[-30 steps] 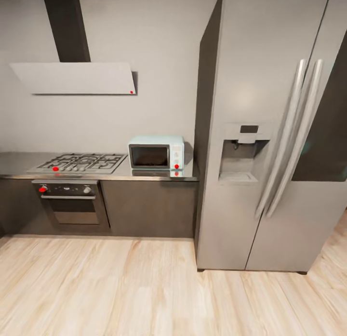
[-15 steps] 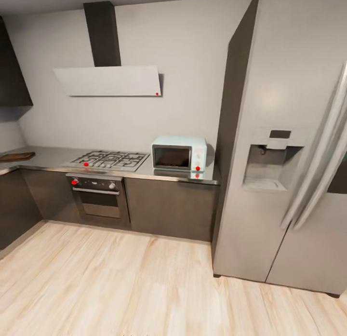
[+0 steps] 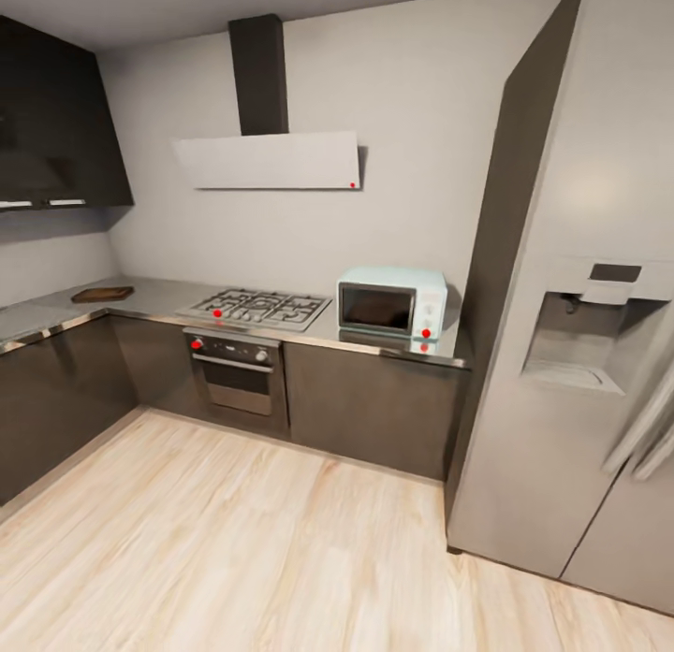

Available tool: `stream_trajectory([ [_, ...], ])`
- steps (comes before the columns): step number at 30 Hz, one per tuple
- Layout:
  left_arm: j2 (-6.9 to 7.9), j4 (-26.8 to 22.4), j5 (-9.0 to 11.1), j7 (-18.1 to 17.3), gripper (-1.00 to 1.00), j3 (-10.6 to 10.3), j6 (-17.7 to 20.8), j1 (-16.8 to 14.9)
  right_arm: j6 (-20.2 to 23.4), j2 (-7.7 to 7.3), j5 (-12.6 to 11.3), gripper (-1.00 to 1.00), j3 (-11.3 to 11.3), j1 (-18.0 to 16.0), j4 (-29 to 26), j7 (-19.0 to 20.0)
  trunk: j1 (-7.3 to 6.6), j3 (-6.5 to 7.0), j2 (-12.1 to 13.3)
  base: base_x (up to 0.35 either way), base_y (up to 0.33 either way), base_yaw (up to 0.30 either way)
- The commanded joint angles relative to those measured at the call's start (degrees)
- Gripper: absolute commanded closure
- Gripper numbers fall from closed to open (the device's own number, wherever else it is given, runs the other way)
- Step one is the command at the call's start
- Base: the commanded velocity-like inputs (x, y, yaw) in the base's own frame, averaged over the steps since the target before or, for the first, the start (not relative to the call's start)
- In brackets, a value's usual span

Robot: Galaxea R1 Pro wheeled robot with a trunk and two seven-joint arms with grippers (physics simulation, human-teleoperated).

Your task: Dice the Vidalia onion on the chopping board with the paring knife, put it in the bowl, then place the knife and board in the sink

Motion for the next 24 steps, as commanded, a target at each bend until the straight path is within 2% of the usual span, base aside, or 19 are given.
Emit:
stream_trajectory([
  [1, -0.02, 0.0, 0.1, 0.0, -1.00, 0.0, -0.1, 0.0, -0.2, 0.00, 0.0, -1.00, 0.0, 0.0, 0.0, 0.0, -0.21, 0.10, 0.3, 0.000, 0.000, 0.295],
  [24, -0.42, 0.0, 0.1, -0.1, -1.00, 0.0, -0.1, 0.0, -0.2, 0.00, 0.0, -1.00, 0.0, 0.0, 0.0, 0.0, -5.26, 4.23, 9.6, 0.000, 0.000, 0.295],
])
